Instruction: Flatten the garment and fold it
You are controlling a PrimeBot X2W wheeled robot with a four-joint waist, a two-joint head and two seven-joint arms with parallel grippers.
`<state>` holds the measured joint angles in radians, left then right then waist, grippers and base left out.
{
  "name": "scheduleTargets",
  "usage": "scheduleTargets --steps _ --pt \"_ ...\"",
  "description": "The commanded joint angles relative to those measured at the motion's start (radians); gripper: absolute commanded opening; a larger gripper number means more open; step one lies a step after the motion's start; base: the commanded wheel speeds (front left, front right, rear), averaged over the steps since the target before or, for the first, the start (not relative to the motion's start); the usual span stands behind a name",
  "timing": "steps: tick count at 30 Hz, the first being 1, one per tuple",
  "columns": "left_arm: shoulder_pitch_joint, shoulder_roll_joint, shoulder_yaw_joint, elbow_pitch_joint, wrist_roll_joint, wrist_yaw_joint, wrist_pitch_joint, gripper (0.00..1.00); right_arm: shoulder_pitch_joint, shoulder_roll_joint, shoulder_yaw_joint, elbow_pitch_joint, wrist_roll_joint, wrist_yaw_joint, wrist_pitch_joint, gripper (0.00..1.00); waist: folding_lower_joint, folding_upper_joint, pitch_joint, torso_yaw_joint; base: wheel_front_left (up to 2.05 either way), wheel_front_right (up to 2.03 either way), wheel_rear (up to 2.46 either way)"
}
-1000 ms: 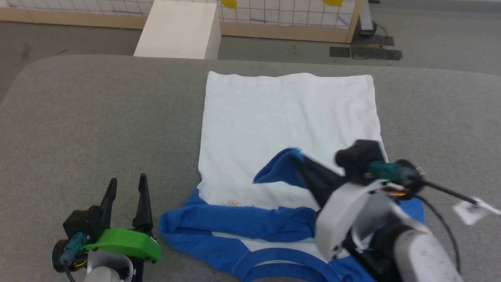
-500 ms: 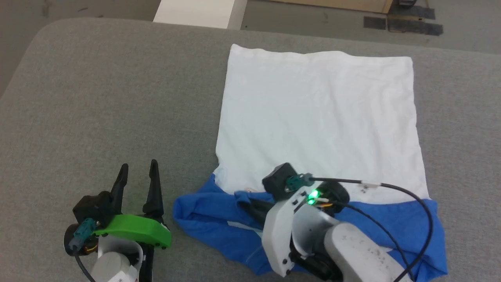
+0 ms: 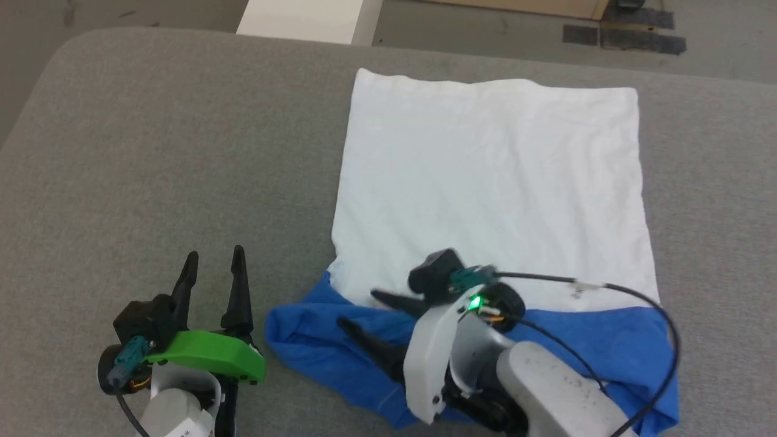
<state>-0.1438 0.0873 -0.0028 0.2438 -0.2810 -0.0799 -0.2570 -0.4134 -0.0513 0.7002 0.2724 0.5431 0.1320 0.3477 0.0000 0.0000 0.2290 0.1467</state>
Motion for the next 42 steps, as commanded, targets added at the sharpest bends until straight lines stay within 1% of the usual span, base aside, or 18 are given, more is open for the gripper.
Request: scheduleTargets --steps 1,5,11,16,20,23,28,33,37,42 --pt "-0.002 0.008 0.0 -0.001 0.007 -0.007 -0.005 1.0 0.007 0.001 -0.022 -0.03 0.011 -0.001 -0.035 1.0 0.0 0.0 -0.034 -0.037 0.0 0.0 0.0" --pt "-0.026 0.035 -0.016 -0.002 0.02 -0.015 0.005 1.0 0.052 0.001 -0.109 -0.122 -0.008 -0.001 -0.124 1.0 0.0 0.0 -0.05 -0.079 0.0 0.0 0.0" --pt "-0.124 0.106 -0.056 -0.039 0.025 -0.035 0.079 1.0 0.144 0.001 -0.291 -0.267 -0.111 -0.001 -0.213 1.0 0.0 0.0 -0.031 -0.153 0.0 0.0 0.0" --pt "-0.277 0.198 -0.106 -0.048 0.005 -0.047 0.19 1.0 0.206 0.001 -0.426 -0.36 -0.176 -0.001 -0.277 1.0 0.0 0.0 0.031 -0.216 0.0 0.0 0.0" --pt "-0.42 0.27 -0.139 -0.019 -0.036 -0.05 0.288 1.0 0.229 0.001 -0.5 -0.385 -0.207 -0.001 -0.302 1.0 0.0 0.0 0.098 -0.261 0.0 0.0 0.0" --pt "-0.528 0.326 -0.175 0.014 -0.087 -0.05 0.394 1.0 0.228 0.001 -0.523 -0.395 -0.21 -0.001 -0.309 1.0 0.0 0.0 0.151 -0.294 0.0 0.0 0.0" --pt "-0.675 0.408 -0.206 0.074 -0.153 -0.051 0.585 1.0 0.205 0.001 -0.519 -0.409 -0.204 -0.001 -0.316 1.0 0.0 0.0 0.239 -0.351 0.0 0.0 0.0" --pt "-0.787 0.458 -0.2 0.123 -0.201 -0.048 0.759 1.0 0.18 0.001 -0.509 -0.414 -0.182 -0.001 -0.335 1.0 0.0 0.0 0.317 -0.398 0.0 0.0 0.0" --pt "-0.852 0.48 -0.183 0.13 -0.223 -0.017 0.873 1.0 0.167 0.001 -0.491 -0.417 -0.168 -0.001 -0.352 1.0 0.0 0.0 0.374 -0.43 0.0 0.0 0.0" --pt "-0.892 0.511 -0.178 0.123 -0.225 0.029 0.992 1.0 0.15 0.001 -0.467 -0.411 -0.157 -0.001 -0.372 1.0 0.0 0.0 0.417 -0.461 0.0 0.0 0.0"
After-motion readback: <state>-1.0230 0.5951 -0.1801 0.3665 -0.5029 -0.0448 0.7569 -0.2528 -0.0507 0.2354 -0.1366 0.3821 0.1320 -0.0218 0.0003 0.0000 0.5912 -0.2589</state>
